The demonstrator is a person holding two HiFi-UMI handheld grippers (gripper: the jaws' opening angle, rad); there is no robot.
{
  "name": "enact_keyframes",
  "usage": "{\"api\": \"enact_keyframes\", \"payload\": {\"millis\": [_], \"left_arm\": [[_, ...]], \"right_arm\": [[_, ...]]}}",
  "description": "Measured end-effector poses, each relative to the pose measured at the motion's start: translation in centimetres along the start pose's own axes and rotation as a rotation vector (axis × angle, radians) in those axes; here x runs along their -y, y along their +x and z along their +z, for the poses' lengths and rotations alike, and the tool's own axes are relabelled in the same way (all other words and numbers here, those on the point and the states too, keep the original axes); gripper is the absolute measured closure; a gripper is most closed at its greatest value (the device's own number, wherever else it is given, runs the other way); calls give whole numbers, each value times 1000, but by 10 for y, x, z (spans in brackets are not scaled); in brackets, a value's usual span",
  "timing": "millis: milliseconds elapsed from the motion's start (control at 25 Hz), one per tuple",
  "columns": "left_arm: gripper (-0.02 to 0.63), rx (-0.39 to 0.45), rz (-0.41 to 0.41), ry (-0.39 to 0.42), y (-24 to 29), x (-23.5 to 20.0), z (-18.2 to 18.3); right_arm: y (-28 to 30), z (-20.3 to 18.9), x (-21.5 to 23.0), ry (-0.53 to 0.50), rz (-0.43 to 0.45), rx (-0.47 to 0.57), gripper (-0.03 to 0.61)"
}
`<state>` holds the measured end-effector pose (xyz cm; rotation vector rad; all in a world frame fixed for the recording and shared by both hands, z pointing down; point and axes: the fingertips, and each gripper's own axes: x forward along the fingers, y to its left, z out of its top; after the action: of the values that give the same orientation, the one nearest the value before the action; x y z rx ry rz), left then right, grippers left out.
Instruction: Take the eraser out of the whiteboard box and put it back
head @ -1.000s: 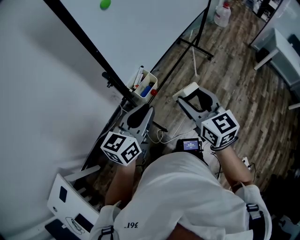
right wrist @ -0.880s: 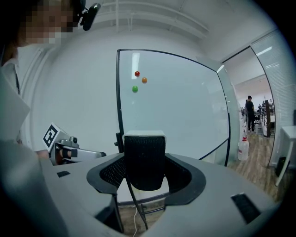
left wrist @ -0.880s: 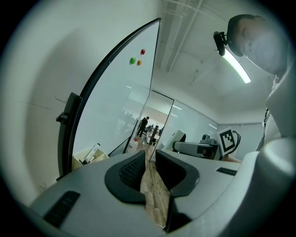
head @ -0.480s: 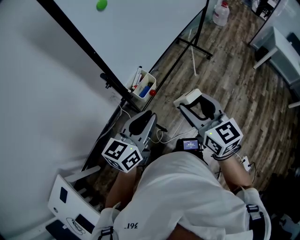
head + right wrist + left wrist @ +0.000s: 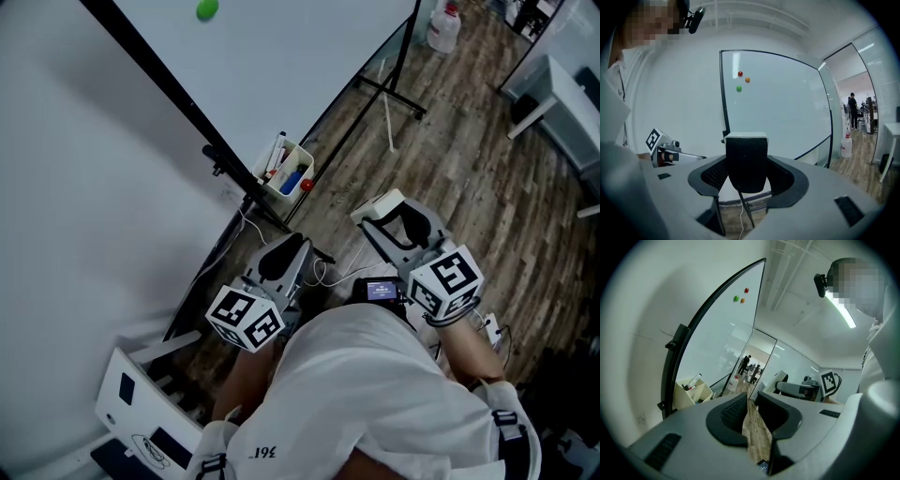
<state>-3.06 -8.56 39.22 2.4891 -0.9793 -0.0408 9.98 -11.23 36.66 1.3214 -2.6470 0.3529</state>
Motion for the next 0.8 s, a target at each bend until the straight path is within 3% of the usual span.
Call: {"api": "enact_keyframes", "payload": {"millis": [800], "left_arm": [[540,-34,-2,-27,-4,-1,-17]], "right_arm": [[3,-27,-17,40,24,-46,314]]}}
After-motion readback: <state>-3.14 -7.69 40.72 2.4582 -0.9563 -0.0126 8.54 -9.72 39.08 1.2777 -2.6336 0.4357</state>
